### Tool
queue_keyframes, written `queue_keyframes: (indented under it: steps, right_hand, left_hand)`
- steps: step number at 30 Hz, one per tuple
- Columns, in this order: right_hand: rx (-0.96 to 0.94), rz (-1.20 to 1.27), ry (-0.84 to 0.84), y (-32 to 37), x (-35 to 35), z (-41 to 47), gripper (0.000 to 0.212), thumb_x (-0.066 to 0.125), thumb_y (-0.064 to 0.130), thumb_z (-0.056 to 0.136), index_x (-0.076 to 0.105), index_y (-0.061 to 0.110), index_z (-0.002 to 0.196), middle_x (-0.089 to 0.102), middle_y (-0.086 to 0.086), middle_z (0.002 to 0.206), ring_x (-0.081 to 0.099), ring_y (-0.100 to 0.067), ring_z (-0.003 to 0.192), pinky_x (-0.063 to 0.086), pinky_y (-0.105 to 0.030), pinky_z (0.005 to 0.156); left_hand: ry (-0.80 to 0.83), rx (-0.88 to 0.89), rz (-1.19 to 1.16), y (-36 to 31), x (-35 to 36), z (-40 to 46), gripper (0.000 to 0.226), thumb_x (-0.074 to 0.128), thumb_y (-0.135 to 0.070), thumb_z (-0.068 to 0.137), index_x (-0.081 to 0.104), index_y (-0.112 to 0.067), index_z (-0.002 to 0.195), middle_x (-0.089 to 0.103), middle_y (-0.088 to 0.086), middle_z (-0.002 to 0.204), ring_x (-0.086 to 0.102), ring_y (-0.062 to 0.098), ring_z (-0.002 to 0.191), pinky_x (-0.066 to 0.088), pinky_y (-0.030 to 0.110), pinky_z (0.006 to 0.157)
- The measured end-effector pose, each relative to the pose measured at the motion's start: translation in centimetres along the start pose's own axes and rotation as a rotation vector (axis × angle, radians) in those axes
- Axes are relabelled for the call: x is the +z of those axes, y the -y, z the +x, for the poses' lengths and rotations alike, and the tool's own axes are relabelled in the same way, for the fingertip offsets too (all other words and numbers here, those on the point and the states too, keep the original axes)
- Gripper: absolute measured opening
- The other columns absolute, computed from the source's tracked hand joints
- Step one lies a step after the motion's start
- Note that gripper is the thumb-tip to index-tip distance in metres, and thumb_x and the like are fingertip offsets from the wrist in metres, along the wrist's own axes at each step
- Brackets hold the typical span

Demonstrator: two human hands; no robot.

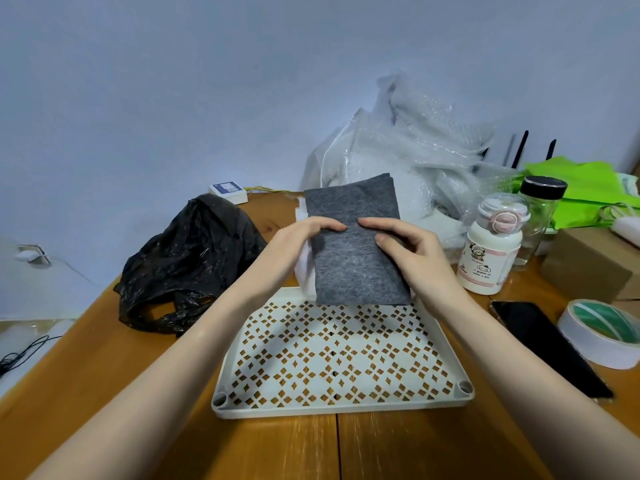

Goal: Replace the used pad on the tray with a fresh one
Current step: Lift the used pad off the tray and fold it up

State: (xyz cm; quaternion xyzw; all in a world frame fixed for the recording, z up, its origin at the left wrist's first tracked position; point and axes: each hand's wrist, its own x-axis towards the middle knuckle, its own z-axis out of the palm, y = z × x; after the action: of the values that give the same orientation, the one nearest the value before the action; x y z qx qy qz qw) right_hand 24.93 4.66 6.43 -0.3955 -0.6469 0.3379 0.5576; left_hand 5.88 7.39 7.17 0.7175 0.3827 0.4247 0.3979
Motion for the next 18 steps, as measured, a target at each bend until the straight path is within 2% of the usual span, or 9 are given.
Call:
queue_keyframes:
  steps: [2, 4, 6, 8, 11, 13, 15, 18]
  right_hand:
    - [0.006, 0.052, 0.049, 0.01, -0.15, -0.09, 0.033, 0.061, 0.003, 0.085, 0.065, 0.029, 0.105, 0.063, 0.015, 0.114, 0.059, 0.007, 0.102, 0.046, -0.011, 0.082]
    - [0.019, 0.064, 0.102, -0.1, -0.39, -0.16, 0.041, 0.067, 0.0, 0.079, 0.063, 0.029, 0.107, 0.062, 0.009, 0.116, 0.06, -0.003, 0.107, 0.049, -0.019, 0.088]
    - [0.038, 0.07, 0.147, -0.17, -0.55, -0.23, 0.048, 0.07, -0.004, 0.074, 0.061, 0.029, 0.108, 0.06, 0.004, 0.119, 0.058, -0.01, 0.112, 0.048, -0.023, 0.092]
    - [0.055, 0.056, 0.176, -0.27, -0.64, -0.29, 0.055, 0.073, -0.002, 0.071, 0.058, 0.031, 0.112, 0.057, 0.002, 0.124, 0.055, -0.01, 0.115, 0.046, -0.023, 0.094]
    - [0.069, -0.04, 0.19, -0.41, -0.86, -0.21, 0.065, 0.077, 0.012, 0.065, 0.052, 0.036, 0.119, 0.05, 0.0, 0.132, 0.051, -0.011, 0.121, 0.043, -0.028, 0.1]
    - [0.074, -0.126, 0.203, -0.47, -0.95, -0.09, 0.072, 0.079, 0.011, 0.066, 0.047, 0.034, 0.126, 0.046, -0.004, 0.133, 0.048, -0.012, 0.123, 0.041, -0.033, 0.105]
    - [0.077, -0.192, 0.21, -0.5, -0.99, 0.02, 0.076, 0.078, 0.005, 0.068, 0.043, 0.032, 0.129, 0.044, -0.005, 0.134, 0.047, -0.014, 0.124, 0.039, -0.036, 0.108]
    - [0.086, -0.239, 0.204, -0.3, -0.87, 0.01, 0.077, 0.076, 0.003, 0.07, 0.041, 0.031, 0.132, 0.043, -0.005, 0.135, 0.047, -0.015, 0.124, 0.039, -0.035, 0.107]
  left_hand:
    - [0.033, 0.018, 0.061, -0.27, 0.03, -0.42, 0.018, 0.056, -0.027, 0.093, 0.066, -0.03, 0.108, 0.059, -0.021, 0.116, 0.053, -0.011, 0.108, 0.042, 0.015, 0.095]
    - [0.058, 0.055, 0.089, -0.53, 0.13, -0.71, 0.038, 0.069, -0.023, 0.083, 0.058, -0.025, 0.119, 0.055, -0.023, 0.117, 0.054, -0.017, 0.101, 0.044, 0.007, 0.084]
    - [0.09, 0.082, 0.088, -0.47, 0.3, -0.73, 0.056, 0.074, -0.015, 0.078, 0.049, -0.021, 0.128, 0.051, -0.021, 0.12, 0.052, -0.019, 0.102, 0.042, 0.004, 0.084]
    - [0.103, 0.067, 0.081, -0.39, 0.21, -0.55, 0.067, 0.077, -0.011, 0.075, 0.043, -0.022, 0.132, 0.049, -0.02, 0.123, 0.051, -0.019, 0.105, 0.042, 0.005, 0.086]
    - [0.157, 0.035, 0.093, -0.31, -0.02, -0.53, 0.082, 0.08, -0.011, 0.07, 0.036, -0.025, 0.138, 0.047, -0.02, 0.126, 0.049, -0.021, 0.107, 0.042, 0.004, 0.086]
    - [0.17, 0.036, 0.176, -0.28, -0.09, -0.52, 0.088, 0.081, -0.015, 0.069, 0.032, -0.026, 0.141, 0.044, -0.02, 0.128, 0.047, -0.019, 0.111, 0.039, 0.002, 0.087]
    - [0.139, 0.047, 0.258, -0.15, -0.1, -0.46, 0.091, 0.082, -0.019, 0.068, 0.031, -0.026, 0.142, 0.043, -0.013, 0.135, 0.045, -0.007, 0.119, 0.039, 0.009, 0.098]
    - [0.073, 0.062, 0.362, 0.03, 0.07, -0.38, 0.089, 0.083, -0.022, 0.068, 0.034, -0.027, 0.142, 0.044, -0.005, 0.14, 0.044, 0.01, 0.127, 0.038, 0.031, 0.108]
